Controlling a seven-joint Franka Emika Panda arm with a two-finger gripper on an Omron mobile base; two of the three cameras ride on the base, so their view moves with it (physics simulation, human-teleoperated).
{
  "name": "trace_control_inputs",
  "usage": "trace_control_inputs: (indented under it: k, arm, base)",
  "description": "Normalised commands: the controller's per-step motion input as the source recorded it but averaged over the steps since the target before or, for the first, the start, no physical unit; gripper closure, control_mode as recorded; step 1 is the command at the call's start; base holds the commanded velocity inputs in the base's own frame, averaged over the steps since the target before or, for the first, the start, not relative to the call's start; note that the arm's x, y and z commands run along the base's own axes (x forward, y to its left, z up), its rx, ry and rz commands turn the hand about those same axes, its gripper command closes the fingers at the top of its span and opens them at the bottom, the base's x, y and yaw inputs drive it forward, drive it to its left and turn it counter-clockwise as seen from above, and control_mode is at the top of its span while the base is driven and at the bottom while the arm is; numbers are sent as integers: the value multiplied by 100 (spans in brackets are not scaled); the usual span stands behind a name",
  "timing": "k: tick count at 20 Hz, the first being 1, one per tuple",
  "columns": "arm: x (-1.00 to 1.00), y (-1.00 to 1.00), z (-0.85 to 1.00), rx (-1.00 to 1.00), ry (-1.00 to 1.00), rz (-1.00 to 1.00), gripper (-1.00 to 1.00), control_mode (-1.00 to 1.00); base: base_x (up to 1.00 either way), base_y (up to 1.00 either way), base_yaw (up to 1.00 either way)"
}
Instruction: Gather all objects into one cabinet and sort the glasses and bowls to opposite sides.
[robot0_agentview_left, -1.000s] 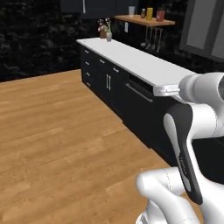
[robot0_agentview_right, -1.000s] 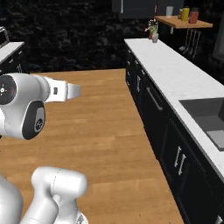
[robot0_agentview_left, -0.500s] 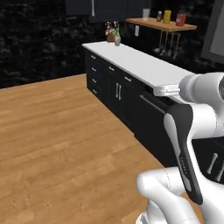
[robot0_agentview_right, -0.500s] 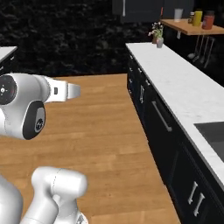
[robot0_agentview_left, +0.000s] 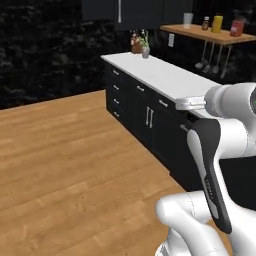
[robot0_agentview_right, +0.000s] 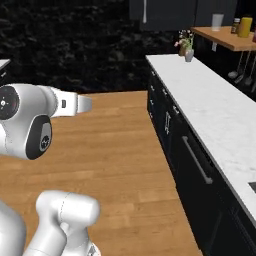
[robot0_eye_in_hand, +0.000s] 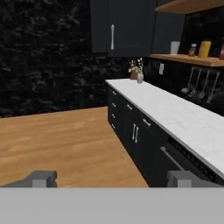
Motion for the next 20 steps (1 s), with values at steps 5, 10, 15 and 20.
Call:
trace_control_inputs:
  k: [5, 10, 15, 20]
  arm:
    - [0, 0, 0, 0, 0, 0, -100, 100]
    - [0, 0, 0, 0, 0, 0, -100, 100]
    - [0, 0, 0, 0, 0, 0, -100, 100]
    - [0, 0, 0, 0, 0, 0, -100, 100]
  base:
    - [100, 0, 0]
    - [100, 2, 0]
    - [100, 11, 0]
    - [100, 27, 0]
